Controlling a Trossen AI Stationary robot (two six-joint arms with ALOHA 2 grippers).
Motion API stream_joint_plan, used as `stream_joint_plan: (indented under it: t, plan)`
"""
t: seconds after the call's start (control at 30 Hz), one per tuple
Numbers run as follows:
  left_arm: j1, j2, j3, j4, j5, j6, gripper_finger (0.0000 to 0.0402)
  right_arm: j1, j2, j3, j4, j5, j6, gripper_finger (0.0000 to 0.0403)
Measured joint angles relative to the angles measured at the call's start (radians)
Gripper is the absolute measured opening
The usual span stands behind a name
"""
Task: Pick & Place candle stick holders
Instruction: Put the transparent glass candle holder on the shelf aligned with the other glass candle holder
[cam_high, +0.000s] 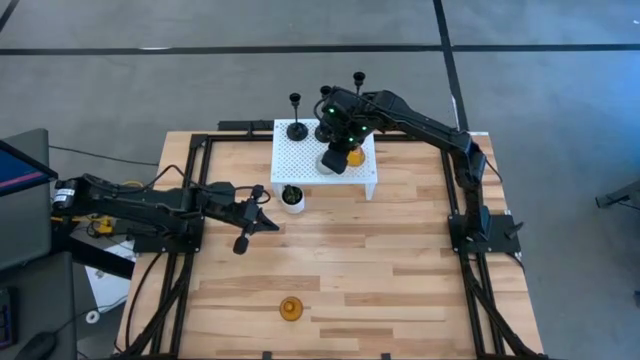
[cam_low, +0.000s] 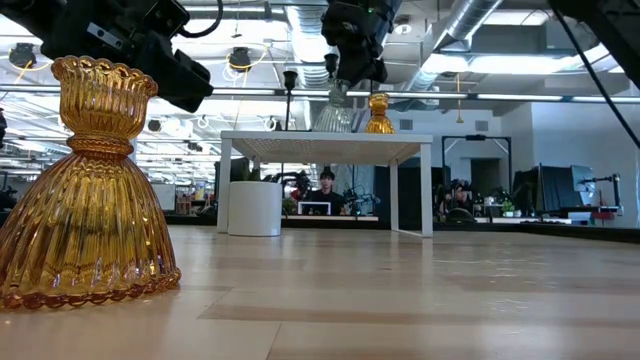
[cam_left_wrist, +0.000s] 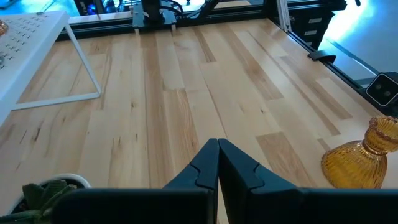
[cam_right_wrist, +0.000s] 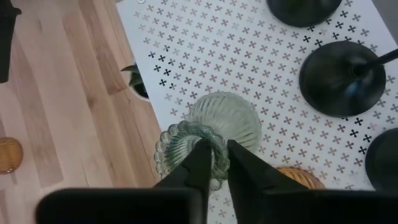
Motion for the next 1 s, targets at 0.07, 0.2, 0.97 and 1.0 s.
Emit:
stream_joint_plan:
  t: [0.07,0.2,0.97,1.0]
  plan:
    - [0.0,0.0,0.0,0.0,0.0,0.0,0.0008,-0.001,0.002,-0.002,0.001,0.001,0.003,0.0055]
    - [0.0,0.0,0.0,0.0,0.0,0.0,0.0008,0.0,0.006,-0.004,0.008,0.001,0.003,0.007]
    - [0.0,0.0,0.0,0.0,0.0,0.0,0.0008,-0.033,-0.001,-0.001,0.04,0.003,-0.003,0.0062]
    - [0.0,0.0,0.0,0.0,0.0,0.0,0.0008,-0.032,-0.001,-0.001,0.038,0.003,-0.002,0.0062]
